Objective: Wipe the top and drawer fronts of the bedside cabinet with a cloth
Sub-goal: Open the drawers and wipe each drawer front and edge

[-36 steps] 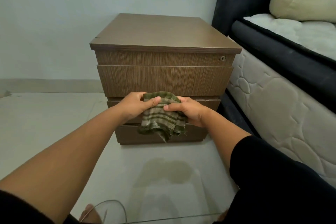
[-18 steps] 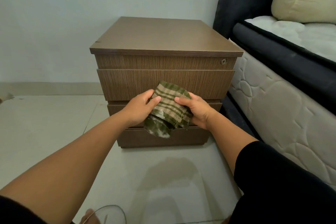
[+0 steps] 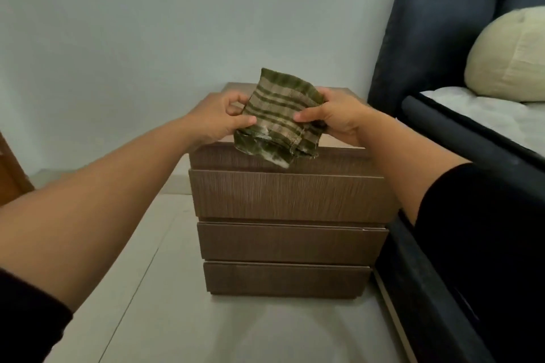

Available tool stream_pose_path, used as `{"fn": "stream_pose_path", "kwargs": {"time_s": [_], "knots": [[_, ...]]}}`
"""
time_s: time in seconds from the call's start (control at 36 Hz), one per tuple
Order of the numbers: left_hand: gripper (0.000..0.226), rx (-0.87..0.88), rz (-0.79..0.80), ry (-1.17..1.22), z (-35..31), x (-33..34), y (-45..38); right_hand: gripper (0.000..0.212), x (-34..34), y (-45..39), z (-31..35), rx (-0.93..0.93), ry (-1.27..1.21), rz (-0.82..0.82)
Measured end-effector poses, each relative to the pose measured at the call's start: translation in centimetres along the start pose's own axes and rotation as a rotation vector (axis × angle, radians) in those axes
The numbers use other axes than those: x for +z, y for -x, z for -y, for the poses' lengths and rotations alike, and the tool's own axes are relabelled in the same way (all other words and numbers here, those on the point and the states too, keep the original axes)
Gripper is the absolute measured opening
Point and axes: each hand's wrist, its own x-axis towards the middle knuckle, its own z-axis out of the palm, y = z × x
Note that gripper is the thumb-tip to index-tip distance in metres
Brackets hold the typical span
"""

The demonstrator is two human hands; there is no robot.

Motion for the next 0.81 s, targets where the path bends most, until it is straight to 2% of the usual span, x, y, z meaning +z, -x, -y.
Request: {"fn": "stream_pose_path", "kwargs": {"time_s": [0.14, 0.25, 0.31, 0.36, 0.39, 0.44, 0.5, 0.61, 0.69, 0.81], "knots": [[0.014, 0.060, -0.251, -0.260, -0.4, -1.8, -3.7, 0.026, 1.1, -3.9, 2.1, -0.136, 0.302, -0.152], [0.012, 0.056, -0.350, -0.294, 0.6, -3.3, -6.4, 0.015, 2.5, -7.1, 2.2, -0.368, 0.602, -0.363], [0.007, 0.043, -0.398, -0.307, 1.3, -4.0, -7.2, 0.013, 3.6, -8.1, 1.8, -0.471, 0.681, -0.391], [0.010, -0.001, -0.426, -0.338, 2.5, -4.8, -7.7, 0.011, 4.5, -8.8, 0.8, -0.520, 0.764, -0.311], [0.016, -0.039, -0.412, -0.353, 3.3, -5.2, -7.7, 0.012, 4.9, -9.0, 0.1, -0.510, 0.809, -0.212], [0.030, -0.128, -0.352, -0.389, 5.1, -6.0, -7.5, 0.016, 5.6, -9.5, -1.5, -0.422, 0.870, 0.027], [0.036, -0.157, -0.288, -0.432, 6.3, -6.4, -6.9, 0.020, 6.2, -9.5, -2.8, -0.332, 0.859, 0.140], [0.027, -0.091, -0.166, -0.317, 7.4, -6.2, -6.3, 0.029, 7.2, -10.0, -4.3, -0.332, 0.843, 0.092], [0.028, -0.013, -0.066, -0.616, 8.2, -5.9, -6.3, 0.040, 7.6, -10.2, -5.1, -0.342, 1.022, 0.129], [0.036, -0.023, -0.012, -0.880, 8.5, -5.7, -6.6, 0.047, 8.3, -10.6, -5.0, -0.174, 1.209, 0.111]]}}
